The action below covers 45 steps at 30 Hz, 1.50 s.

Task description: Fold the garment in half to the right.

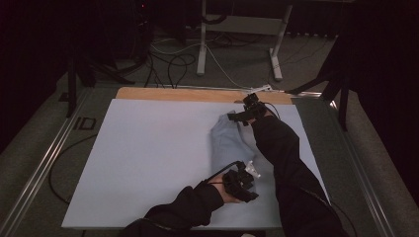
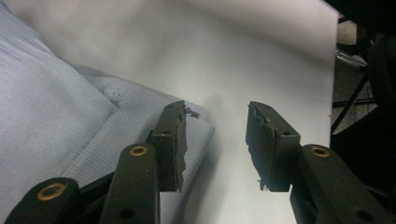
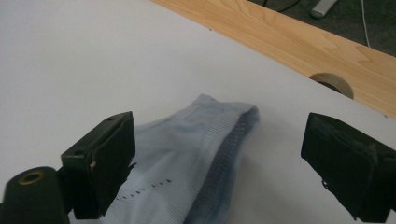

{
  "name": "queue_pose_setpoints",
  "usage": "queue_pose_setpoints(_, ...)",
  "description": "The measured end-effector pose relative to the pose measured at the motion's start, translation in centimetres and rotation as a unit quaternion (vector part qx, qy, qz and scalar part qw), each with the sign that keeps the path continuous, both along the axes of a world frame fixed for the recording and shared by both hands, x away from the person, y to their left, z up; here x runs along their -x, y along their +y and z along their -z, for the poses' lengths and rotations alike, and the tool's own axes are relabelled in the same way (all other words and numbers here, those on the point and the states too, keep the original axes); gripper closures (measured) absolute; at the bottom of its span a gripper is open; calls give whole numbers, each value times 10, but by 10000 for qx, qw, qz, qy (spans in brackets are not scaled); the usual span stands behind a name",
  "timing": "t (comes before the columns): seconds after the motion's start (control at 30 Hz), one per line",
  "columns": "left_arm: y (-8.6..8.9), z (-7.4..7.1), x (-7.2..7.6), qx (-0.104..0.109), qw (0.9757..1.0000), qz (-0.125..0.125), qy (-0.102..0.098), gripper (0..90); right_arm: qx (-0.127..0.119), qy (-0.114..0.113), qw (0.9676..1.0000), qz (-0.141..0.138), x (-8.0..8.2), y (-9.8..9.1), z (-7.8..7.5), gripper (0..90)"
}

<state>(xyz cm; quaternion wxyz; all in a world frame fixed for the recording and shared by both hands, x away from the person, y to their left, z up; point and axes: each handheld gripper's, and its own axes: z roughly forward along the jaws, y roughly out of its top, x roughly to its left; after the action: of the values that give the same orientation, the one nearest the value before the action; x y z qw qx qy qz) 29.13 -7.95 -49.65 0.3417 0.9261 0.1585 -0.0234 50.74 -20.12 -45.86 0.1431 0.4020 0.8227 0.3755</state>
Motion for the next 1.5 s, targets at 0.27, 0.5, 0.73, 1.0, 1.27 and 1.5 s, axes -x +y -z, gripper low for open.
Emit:
queue_pose_setpoints(0.27,18,-23,-1,347,9989,-36,-313,479,-29,-46,10000,-78,2,4,-1,98)
queue_pose_setpoints(0.5,48,-38,-11,632,9970,-210,-397,386,-49,-103,9998,-137,6,7,-4,98)
queue_pose_setpoints(0.73,76,-47,-20,846,9954,-304,-336,229,-111,-114,9998,-157,8,8,-6,98)
queue_pose_setpoints(1.0,110,-54,-20,1107,9918,-382,-502,134,12,-163,9996,-251,13,10,-6,99)
queue_pose_setpoints(1.27,159,-55,-19,1305,9864,-648,-765,64,-76,-187,9992,-331,20,11,-5,98)
queue_pose_setpoints(1.5,197,-44,-18,1125,9858,-964,-786,2,19,-240,9986,-467,25,15,-6,101)
